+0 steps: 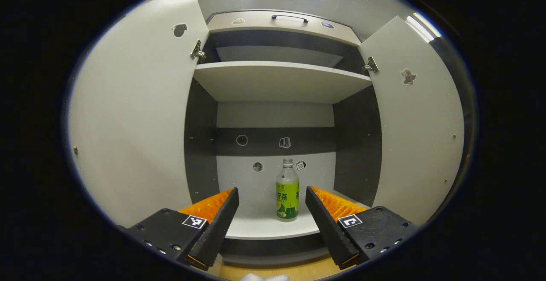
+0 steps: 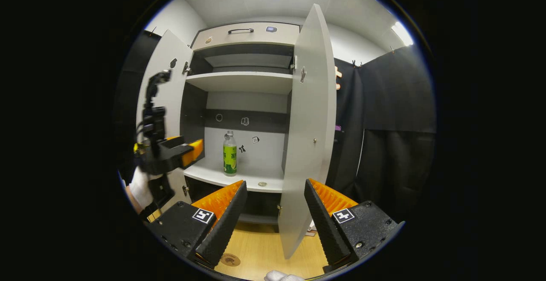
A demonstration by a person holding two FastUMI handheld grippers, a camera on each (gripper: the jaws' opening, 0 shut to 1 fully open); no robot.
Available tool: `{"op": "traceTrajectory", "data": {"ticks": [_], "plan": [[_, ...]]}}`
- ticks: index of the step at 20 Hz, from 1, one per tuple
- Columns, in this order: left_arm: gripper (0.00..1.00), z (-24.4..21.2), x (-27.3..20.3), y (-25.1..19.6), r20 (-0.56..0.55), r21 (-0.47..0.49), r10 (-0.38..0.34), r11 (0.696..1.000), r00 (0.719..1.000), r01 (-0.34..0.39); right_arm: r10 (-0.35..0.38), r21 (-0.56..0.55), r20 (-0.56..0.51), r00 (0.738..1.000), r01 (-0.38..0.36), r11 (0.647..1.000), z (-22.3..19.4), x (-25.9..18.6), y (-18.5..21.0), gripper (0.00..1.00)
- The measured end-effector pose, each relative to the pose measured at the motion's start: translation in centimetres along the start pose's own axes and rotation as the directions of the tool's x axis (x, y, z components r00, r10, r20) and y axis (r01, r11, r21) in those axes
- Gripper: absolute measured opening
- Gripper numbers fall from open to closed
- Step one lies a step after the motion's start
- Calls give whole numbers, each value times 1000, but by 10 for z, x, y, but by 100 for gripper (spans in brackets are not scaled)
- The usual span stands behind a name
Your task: Grasp the bottle in the cabinet with the left hand and place it on the coaster, then close the right door with the right hand and the left door with the left hand.
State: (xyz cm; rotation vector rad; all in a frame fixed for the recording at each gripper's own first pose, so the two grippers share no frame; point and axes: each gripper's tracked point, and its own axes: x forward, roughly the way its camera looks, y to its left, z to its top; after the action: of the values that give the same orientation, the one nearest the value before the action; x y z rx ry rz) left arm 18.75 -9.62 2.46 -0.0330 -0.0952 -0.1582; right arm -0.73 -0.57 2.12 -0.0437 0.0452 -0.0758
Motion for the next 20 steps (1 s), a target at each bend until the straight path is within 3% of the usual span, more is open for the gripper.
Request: {"op": "traceTrajectory", "data": {"ticks": [7,13,17,18,19,20], "plan": [[96,-34,111,-29,-1,23,10,1000,1000,-10,-74,-34,-47,996,72,997,-7,-6,-23,83],[96,-77,166,-26,-89,-5,44,999,995,-45,-88,-30,-104,991,85,996,-14,-5,-26,83],[96,-96,175,-27,-145,-46,34,998,989,-41,-87,-47,-105,991,82,995,-18,-11,-27,83],[93,-95,176,-25,-143,-33,48,998,989,-53,-87,-50,-107,990,82,995,-19,-14,-28,83],[76,-91,169,-24,-143,-28,50,998,988,-54,-81,-49,-104,991,76,996,-18,-17,-27,83],[76,-86,168,-26,-132,-28,41,999,990,-45,-79,-49,-98,992,75,996,-18,-21,-28,83]]}}
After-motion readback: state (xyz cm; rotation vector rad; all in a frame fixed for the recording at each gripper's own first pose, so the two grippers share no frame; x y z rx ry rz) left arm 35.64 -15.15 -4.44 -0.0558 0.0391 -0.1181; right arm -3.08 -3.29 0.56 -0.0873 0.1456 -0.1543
